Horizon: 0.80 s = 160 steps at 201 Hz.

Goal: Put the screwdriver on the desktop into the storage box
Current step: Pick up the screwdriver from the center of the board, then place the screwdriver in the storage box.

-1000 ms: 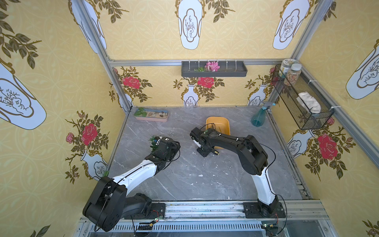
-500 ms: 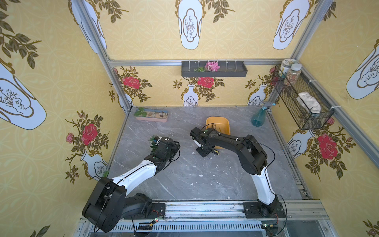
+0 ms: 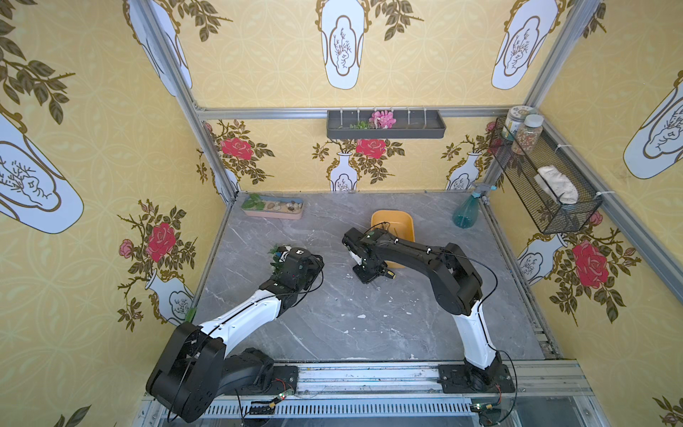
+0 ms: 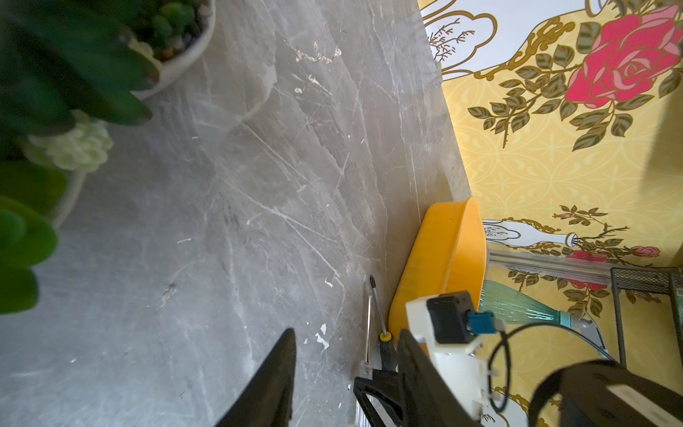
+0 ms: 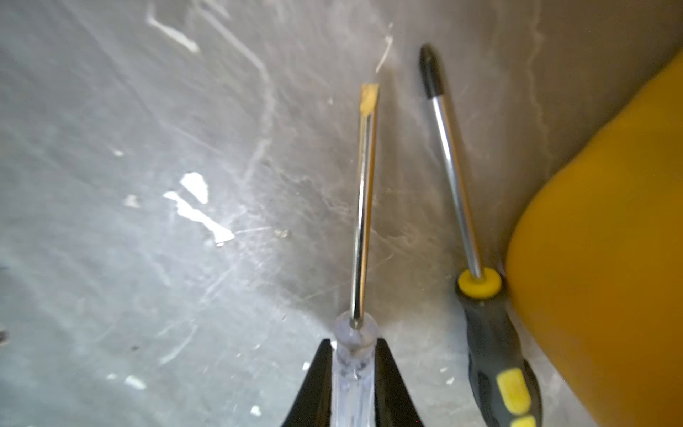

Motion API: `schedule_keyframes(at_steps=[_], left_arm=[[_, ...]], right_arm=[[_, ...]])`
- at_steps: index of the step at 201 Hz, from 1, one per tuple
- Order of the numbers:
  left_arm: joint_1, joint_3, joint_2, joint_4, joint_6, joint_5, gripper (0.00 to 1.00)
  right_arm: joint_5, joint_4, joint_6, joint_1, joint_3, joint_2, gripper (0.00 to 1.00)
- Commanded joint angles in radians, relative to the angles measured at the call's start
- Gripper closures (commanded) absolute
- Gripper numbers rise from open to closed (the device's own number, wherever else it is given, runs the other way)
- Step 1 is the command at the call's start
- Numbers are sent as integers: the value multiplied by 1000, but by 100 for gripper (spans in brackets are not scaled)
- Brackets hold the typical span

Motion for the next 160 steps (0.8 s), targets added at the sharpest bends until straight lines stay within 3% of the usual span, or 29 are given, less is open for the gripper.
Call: schedule_keyframes(at_steps=[1,52,90,125,135,160], left_arm=[[1,-8,-1,-6,4,-2,53],[1,5,21,6,9,18,54],[1,21,47,8,9,53,54],[-4,41,79,10,-12,93,54],[-8,46,87,10,-24,103,54],[-20,57,116,13,-56,123,54]], right_arm=[[-59,-5,66,-22,26,-62,93],[-96,33,187,-206,48,-148,93],[-52,14,240,-347,84,-62,93],[-94,35,294,-390,116,22,92],[-106,41,304,-390,122,38,89],[-114,54,319,-389,117,40,67]])
